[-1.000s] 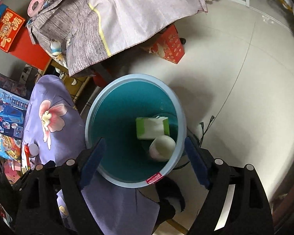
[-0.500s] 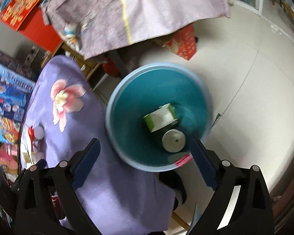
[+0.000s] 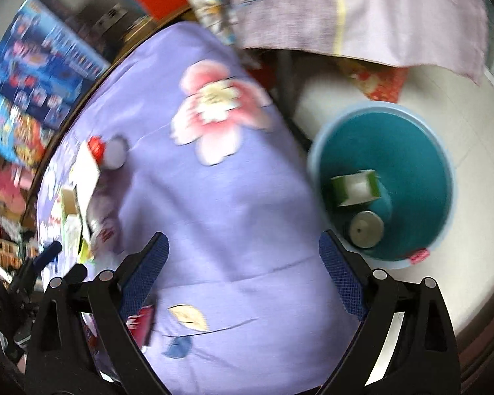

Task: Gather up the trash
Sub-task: 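Move both tools back over the table toward the remaining trash, then grasp the red cola can with the right tool while the left tool grasps the white-green medicine box, then carry the can and medicine box over the teal bin and release both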

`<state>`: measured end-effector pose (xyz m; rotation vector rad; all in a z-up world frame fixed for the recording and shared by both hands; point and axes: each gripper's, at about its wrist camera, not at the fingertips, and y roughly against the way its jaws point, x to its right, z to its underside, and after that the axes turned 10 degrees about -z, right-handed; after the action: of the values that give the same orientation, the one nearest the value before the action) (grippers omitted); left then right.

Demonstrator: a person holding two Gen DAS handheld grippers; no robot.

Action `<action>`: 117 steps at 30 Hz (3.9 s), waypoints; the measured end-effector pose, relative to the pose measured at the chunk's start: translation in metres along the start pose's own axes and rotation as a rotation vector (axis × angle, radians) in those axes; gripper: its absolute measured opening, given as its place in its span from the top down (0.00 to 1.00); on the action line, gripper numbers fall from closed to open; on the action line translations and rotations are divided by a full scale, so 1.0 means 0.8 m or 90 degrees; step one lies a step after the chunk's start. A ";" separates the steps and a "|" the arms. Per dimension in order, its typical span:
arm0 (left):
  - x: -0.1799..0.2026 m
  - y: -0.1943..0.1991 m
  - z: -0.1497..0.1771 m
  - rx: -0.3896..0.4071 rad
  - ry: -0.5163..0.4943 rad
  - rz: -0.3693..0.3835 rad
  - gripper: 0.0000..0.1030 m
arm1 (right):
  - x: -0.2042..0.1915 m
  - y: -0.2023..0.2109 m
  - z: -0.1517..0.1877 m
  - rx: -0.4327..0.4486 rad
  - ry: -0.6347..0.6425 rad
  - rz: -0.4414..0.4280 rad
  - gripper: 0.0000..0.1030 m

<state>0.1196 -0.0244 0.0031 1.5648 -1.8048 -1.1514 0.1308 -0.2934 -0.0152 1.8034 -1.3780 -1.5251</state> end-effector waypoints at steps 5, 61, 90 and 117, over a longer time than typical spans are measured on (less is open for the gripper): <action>-0.080 -0.003 0.025 -0.006 0.030 -0.024 0.08 | -0.057 -0.029 0.007 -0.041 0.040 -0.003 0.14; -0.161 -0.133 0.009 -0.001 -0.318 0.075 0.05 | -0.100 -0.103 0.042 -0.080 -0.044 0.014 0.39; -0.011 0.010 0.007 -0.019 -0.114 0.109 0.23 | 0.008 0.001 0.031 0.019 -0.069 -0.090 0.39; 0.310 -0.016 -0.079 -0.041 -0.250 0.194 0.22 | 0.253 0.129 0.022 0.174 -0.217 -0.083 0.39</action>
<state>0.1214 -0.2803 -0.0147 1.0290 -2.1369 -1.4162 0.0552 -0.5064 -0.0407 1.8854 -1.7290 -1.8557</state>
